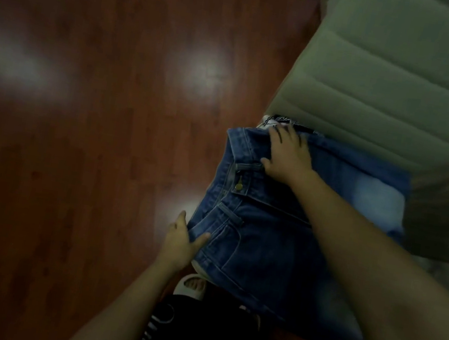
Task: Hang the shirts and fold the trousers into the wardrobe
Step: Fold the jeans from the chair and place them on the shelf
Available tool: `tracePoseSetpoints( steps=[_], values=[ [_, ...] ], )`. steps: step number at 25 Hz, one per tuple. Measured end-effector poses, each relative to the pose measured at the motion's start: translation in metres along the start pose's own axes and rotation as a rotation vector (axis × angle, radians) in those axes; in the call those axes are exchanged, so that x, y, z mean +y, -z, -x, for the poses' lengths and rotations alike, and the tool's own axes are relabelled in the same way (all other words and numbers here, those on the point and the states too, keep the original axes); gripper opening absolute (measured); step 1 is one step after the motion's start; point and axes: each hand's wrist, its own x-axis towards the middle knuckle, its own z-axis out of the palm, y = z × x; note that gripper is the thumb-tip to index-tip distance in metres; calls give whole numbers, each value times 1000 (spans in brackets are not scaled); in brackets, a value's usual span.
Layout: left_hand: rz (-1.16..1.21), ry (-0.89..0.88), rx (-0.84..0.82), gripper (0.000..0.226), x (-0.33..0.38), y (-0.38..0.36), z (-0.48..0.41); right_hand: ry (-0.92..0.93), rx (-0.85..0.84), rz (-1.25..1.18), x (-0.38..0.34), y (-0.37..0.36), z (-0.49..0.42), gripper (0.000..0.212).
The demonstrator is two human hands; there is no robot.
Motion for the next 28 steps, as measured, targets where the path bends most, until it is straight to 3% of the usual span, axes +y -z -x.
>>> tracePoseSetpoints(
  steps=[4,8,10,12,17,19,23,28],
  values=[
    [39,103,167,67,3,-5,2,-29,63,71,5,5,-6,89],
    [258,62,345,24,7,-14,28,41,437,-18,6,-3,16,61],
    [397,41,260,23,11,-16,45,74,505,-121,6,4,32,42],
    [461,-3,168,35,21,-14,62,84,476,-144,10,25,46,36],
    [495,-166,137,36,87,-2,110,39,480,-212,50,82,112,49],
    [489,-283,104,34,134,-3,142,-54,523,-270,79,117,157,50],
    [464,-525,-45,24,236,-19,236,-272,610,-288,163,204,269,31],
    [558,-791,-171,25,372,-16,359,-440,935,-337,228,341,413,28]
  ],
)
